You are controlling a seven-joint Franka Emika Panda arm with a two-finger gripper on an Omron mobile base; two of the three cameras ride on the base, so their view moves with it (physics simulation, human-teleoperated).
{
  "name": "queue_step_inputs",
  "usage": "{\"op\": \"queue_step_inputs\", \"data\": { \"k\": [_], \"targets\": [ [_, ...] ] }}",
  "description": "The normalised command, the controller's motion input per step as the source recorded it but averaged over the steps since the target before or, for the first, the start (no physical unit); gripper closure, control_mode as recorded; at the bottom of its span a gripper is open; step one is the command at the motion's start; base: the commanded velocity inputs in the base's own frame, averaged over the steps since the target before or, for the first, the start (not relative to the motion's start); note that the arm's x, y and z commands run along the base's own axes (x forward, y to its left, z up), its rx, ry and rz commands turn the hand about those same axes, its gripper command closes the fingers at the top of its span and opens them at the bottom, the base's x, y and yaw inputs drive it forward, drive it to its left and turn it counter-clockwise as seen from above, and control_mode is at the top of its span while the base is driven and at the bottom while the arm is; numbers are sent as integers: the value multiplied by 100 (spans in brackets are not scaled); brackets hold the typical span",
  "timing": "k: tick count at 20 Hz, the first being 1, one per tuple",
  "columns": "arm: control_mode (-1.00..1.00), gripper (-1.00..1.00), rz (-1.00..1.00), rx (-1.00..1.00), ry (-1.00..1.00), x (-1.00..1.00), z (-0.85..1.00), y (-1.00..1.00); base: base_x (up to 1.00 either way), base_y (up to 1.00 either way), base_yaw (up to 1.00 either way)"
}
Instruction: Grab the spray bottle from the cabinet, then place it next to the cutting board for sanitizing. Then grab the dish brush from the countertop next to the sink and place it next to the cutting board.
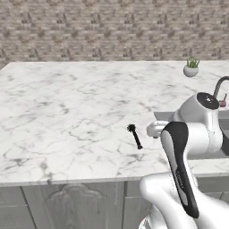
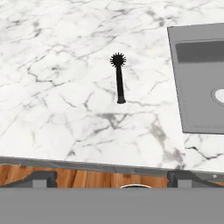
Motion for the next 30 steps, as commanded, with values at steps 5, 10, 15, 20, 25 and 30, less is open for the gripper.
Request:
{"op": "queue_step_inputs", "data": {
  "k": [5,10,15,20,25,30],
  "targets": [
    [-100,-100,8,-4,2,36,-32,1,0,0,0],
    [-100,-100,12,-3,5,52,-26,0,0,0,0],
    [-100,-100,9,-3,0,46,-23,0,0,0,0],
    [-100,-100,2,-6,1,43,-30,0,0,0,0],
    [-100,-100,-3,-5,0,41,-23,0,0,0,0],
    [-100,-100,-11,-1,0,43,-17,0,0,0,0]
  ]
}}
